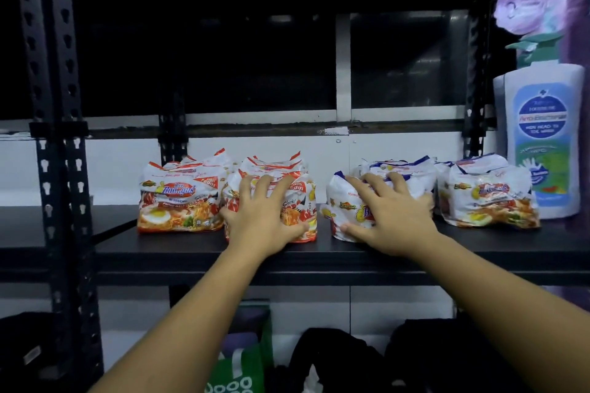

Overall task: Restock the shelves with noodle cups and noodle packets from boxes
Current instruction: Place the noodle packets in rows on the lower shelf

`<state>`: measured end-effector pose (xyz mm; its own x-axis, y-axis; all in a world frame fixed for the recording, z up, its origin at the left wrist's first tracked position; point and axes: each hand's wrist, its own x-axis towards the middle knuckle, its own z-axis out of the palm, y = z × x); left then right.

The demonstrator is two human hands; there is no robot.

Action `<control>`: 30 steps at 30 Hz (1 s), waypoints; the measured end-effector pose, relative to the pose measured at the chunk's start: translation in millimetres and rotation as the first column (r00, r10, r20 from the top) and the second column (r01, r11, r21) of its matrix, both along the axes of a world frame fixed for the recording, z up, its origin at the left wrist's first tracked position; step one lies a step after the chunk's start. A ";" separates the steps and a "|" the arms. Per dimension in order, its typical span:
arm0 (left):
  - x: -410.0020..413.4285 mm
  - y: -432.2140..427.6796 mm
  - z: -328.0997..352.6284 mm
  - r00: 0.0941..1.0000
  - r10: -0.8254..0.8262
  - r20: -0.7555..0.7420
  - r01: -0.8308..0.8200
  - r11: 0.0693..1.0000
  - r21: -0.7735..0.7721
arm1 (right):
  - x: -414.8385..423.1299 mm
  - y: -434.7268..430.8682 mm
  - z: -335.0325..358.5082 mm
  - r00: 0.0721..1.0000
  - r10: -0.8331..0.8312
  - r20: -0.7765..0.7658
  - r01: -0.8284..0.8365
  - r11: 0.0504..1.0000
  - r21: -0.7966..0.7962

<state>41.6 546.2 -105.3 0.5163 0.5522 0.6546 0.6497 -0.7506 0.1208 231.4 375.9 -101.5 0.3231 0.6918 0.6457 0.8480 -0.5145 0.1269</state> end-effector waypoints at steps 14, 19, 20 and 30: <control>28.7 49.0 16.2 0.992 0.061 -0.114 -0.075 0.990 -0.121 | 24.5 12.7 -3.3 0.998 0.058 -0.018 -0.057 0.998 0.031; 32.5 55.4 11.8 0.987 0.057 -0.148 -0.074 0.991 -0.110 | 23.9 11.9 -6.0 0.999 0.046 -0.010 -0.046 0.998 0.048; 32.4 55.6 10.8 0.988 0.053 -0.148 -0.070 0.992 -0.108 | 24.3 11.8 -5.6 0.998 0.052 -0.018 -0.051 0.998 0.048; 19.0 4.2 -5.8 0.967 -0.256 -0.015 0.256 0.960 0.110 | 19.8 6.9 -3.7 0.992 0.098 -0.083 -0.094 0.994 0.047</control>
